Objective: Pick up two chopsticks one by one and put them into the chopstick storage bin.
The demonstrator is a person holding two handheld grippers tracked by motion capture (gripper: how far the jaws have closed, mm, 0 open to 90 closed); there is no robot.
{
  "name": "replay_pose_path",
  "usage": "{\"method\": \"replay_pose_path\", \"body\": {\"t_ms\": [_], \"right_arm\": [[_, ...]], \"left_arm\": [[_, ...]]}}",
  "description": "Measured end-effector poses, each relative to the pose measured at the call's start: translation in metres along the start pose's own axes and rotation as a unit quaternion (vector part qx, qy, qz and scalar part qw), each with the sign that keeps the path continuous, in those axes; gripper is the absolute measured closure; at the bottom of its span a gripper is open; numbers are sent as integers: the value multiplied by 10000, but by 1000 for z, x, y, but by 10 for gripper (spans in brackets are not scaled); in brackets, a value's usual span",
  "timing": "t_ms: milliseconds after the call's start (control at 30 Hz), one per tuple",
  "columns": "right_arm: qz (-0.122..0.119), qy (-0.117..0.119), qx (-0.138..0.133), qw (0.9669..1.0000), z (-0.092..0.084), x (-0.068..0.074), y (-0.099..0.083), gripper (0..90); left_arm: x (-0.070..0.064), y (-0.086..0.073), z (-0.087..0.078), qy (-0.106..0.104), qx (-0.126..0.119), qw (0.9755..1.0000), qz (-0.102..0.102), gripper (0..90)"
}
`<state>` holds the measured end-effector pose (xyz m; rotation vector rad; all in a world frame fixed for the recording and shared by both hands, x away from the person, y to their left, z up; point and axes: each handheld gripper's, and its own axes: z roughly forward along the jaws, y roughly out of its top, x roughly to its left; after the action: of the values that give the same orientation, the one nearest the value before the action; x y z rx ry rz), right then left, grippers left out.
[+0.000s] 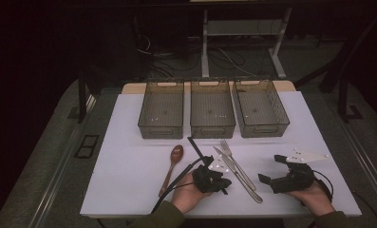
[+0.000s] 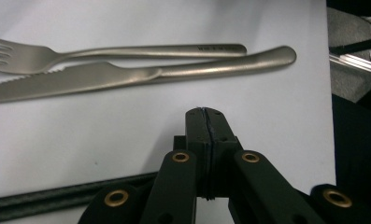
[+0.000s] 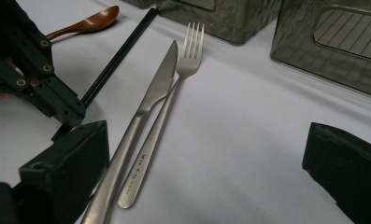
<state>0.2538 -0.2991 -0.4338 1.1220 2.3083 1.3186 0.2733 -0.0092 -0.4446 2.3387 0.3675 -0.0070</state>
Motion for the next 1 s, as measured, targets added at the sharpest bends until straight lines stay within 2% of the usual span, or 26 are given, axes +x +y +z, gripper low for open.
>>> {"method": "replay_pose_path", "body": {"t_ms": [33, 233, 300, 467, 600, 1000], "right_arm": [[0, 3, 3, 10000, 0, 0, 0, 2], [11, -4, 8, 10000, 0, 0, 0, 2], [10, -3, 6, 10000, 0, 0, 0, 2], [7, -10, 2, 10000, 0, 0, 0, 2], [18, -10, 2, 10000, 0, 0, 0, 2], [24, -8, 4, 10000, 0, 0, 0, 2]], "left_arm": [[-2, -1, 1, 0, -24, 10000, -55, 886], [-7, -7, -4, -82, 153, 9998, 47, 887], [-9, -10, -6, -95, 133, 9999, -30, 887], [-9, -17, -15, -105, 213, 9997, -52, 887], [-11, -23, -20, -80, 191, 9996, -184, 887], [-15, -34, -36, -57, 262, 9990, -351, 887]]}}
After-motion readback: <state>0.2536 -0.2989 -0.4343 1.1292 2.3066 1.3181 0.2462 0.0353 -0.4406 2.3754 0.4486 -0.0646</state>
